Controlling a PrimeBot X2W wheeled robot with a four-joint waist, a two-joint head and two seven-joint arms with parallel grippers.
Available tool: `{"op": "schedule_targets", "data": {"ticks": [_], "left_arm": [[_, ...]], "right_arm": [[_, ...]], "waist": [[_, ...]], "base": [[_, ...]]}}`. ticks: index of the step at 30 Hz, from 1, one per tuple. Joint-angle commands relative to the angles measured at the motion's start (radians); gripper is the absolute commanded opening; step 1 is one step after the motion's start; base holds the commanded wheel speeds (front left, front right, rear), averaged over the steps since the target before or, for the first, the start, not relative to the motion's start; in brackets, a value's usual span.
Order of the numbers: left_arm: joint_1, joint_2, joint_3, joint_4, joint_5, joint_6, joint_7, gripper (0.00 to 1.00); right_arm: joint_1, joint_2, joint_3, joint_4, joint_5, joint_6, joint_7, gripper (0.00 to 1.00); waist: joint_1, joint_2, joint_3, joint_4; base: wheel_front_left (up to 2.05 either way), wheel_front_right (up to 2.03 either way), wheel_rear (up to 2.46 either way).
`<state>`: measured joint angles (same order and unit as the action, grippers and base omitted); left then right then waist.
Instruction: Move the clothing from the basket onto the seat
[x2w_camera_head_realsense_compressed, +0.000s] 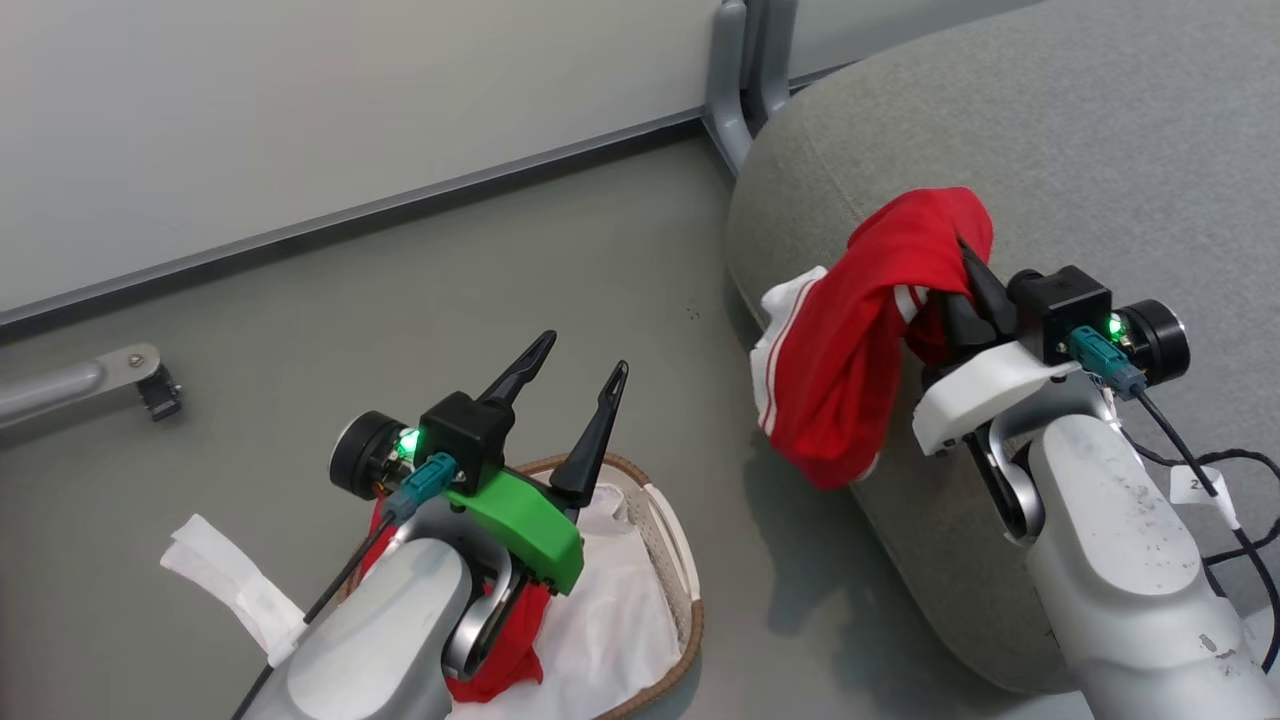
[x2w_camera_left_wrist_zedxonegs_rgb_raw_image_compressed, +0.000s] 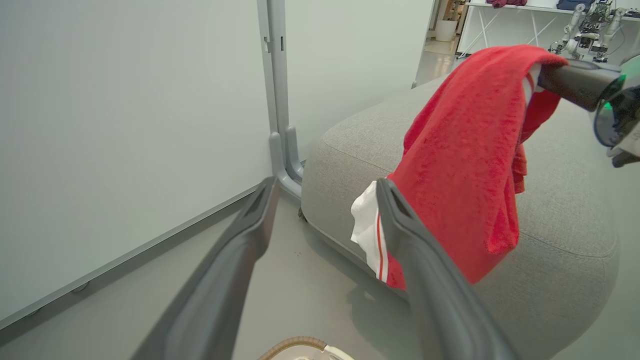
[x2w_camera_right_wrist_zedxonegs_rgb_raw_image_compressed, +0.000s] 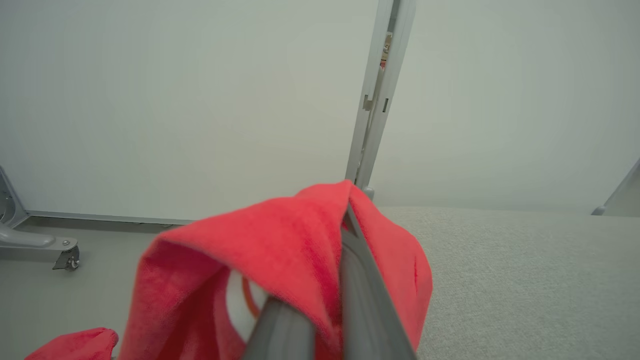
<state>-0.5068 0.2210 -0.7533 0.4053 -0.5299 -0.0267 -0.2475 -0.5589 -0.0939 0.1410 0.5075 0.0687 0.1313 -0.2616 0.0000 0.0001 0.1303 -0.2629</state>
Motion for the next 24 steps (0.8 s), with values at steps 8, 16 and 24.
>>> {"op": "schedule_targets", "data": {"ticks": [8,16,24], "left_arm": [[-0.017,-0.012,-0.024,0.007,0.025,-0.007,-0.01,1.0],[-0.028,-0.023,-0.044,0.01,0.035,-0.011,-0.007,1.0],[-0.048,-0.014,-0.067,0.001,0.056,-0.013,-0.002,1.0]], "right_arm": [[0.067,-0.017,-0.067,-0.071,-0.003,-0.001,-0.005,0.0],[0.099,-0.02,-0.117,-0.09,0.006,-0.001,-0.005,0.0],[0.038,-0.03,-0.154,-0.044,0.028,-0.001,-0.005,0.0]], "waist": [[0.0,-0.0001,0.065,-0.131],[0.0,-0.0001,0.091,-0.143],[0.0,-0.0001,0.146,-0.104]], "base": [[0.0,0.0,0.0],[0.0,0.0,0.0],[0.0,0.0,0.0]]}}
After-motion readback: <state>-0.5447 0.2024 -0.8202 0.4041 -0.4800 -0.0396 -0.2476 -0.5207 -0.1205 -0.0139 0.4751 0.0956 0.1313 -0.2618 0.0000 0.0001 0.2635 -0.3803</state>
